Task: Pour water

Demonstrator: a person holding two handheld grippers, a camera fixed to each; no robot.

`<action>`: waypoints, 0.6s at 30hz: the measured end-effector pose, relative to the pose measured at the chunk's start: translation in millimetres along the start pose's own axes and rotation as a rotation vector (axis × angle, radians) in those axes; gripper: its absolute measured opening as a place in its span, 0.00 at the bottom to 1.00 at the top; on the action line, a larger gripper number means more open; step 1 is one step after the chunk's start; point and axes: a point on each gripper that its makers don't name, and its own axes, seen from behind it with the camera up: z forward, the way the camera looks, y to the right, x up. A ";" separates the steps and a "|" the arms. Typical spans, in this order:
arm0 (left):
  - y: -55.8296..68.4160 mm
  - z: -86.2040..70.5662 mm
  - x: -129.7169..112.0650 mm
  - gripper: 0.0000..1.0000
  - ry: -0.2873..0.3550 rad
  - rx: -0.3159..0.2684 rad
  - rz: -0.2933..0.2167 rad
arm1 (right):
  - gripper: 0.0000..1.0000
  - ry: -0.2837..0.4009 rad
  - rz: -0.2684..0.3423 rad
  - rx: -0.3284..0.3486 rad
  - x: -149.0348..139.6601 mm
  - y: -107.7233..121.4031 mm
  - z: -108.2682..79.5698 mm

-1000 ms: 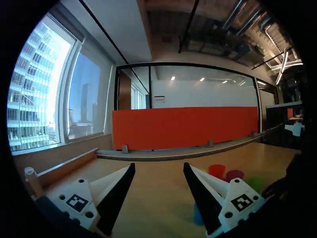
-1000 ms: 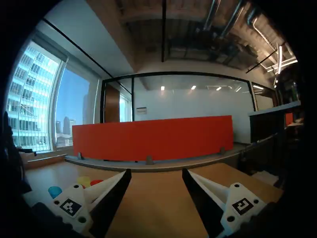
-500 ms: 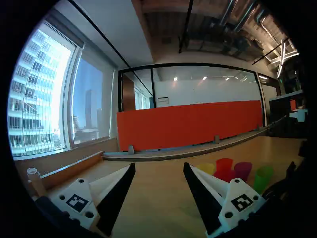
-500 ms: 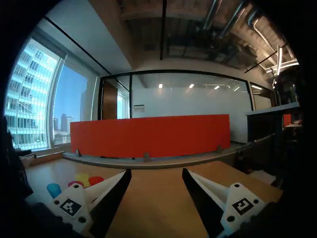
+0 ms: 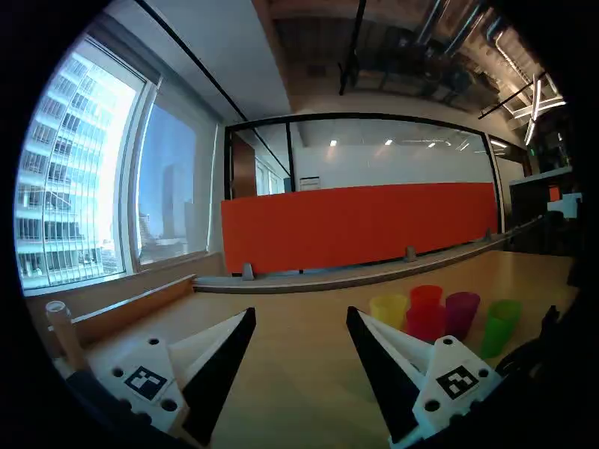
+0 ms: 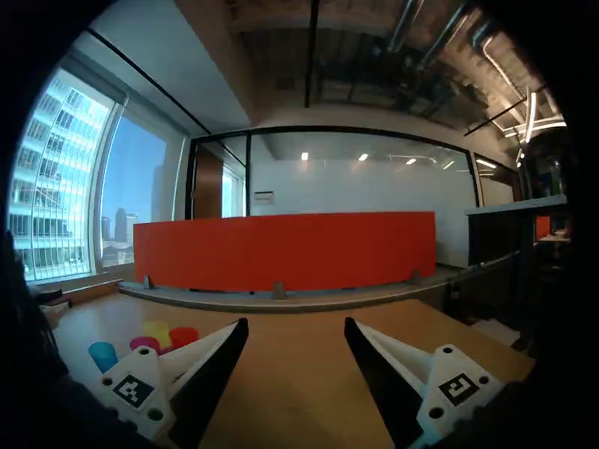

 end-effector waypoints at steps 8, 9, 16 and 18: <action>3.9 2.4 -6.3 0.90 0.004 -0.012 -0.028 | 0.99 0.005 0.001 -0.010 4.6 4.7 3.6; 4.0 2.6 -6.8 0.90 0.005 -0.012 -0.031 | 0.99 0.007 0.000 -0.011 5.4 5.2 3.8; 2.9 2.7 -14.1 0.90 -0.003 -0.013 -0.032 | 0.99 0.009 -0.002 -0.018 8.1 8.9 3.8; 2.9 2.8 -16.2 0.90 -0.004 -0.013 -0.031 | 0.99 0.010 0.000 -0.023 7.5 10.5 3.7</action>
